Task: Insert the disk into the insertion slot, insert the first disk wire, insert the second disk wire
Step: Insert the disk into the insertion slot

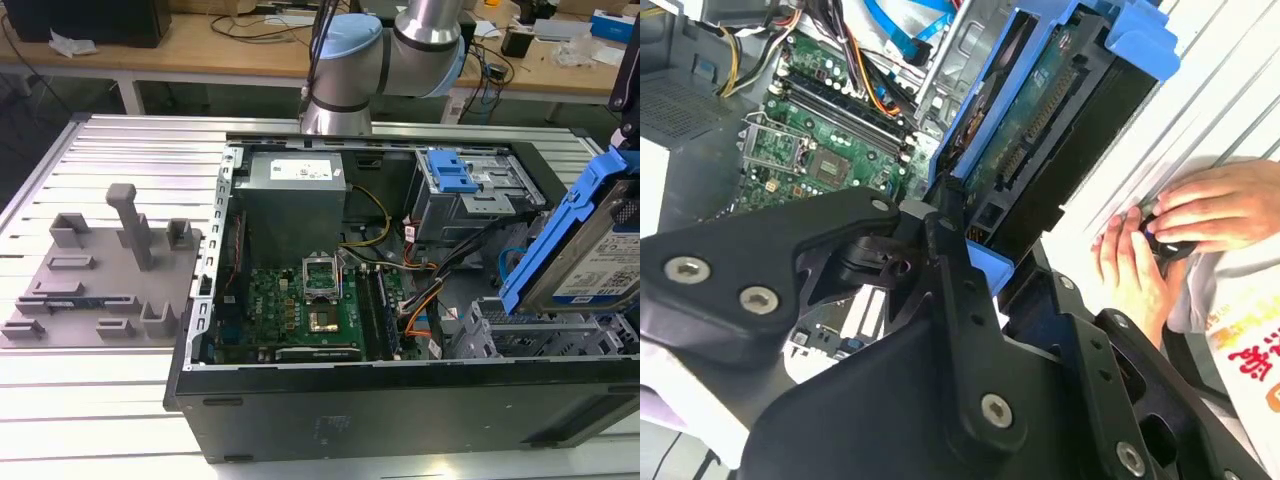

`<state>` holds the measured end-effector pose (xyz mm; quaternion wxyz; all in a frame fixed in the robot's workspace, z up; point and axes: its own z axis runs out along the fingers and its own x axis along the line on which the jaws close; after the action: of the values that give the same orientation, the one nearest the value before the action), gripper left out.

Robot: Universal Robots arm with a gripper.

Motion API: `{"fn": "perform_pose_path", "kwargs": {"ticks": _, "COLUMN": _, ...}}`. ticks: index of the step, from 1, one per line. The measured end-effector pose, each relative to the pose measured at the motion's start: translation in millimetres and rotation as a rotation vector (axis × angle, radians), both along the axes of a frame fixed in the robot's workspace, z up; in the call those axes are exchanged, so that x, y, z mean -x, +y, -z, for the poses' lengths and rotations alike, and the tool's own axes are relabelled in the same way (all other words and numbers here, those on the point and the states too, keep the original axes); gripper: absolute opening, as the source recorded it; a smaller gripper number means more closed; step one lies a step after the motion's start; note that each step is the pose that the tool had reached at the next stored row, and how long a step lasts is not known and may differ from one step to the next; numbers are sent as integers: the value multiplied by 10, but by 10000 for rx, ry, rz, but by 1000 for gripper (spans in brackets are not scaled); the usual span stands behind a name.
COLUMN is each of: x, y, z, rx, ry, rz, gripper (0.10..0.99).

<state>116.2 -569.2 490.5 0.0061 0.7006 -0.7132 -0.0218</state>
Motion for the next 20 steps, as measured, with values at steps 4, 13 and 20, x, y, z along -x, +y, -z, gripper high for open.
{"fn": "perform_pose_path", "kwargs": {"ticks": 4, "x": 0, "y": 23, "z": 4, "rx": -48, "ry": 1, "rz": -1, "gripper": 369}}
{"fn": "perform_pose_path", "kwargs": {"ticks": 13, "x": -26, "y": 191, "z": 35, "rx": -47, "ry": 1, "rz": -1, "gripper": 369}}
{"fn": "perform_pose_path", "kwargs": {"ticks": 20, "x": -37, "y": 232, "z": 75, "rx": -50, "ry": 1, "rz": 0, "gripper": 369}}
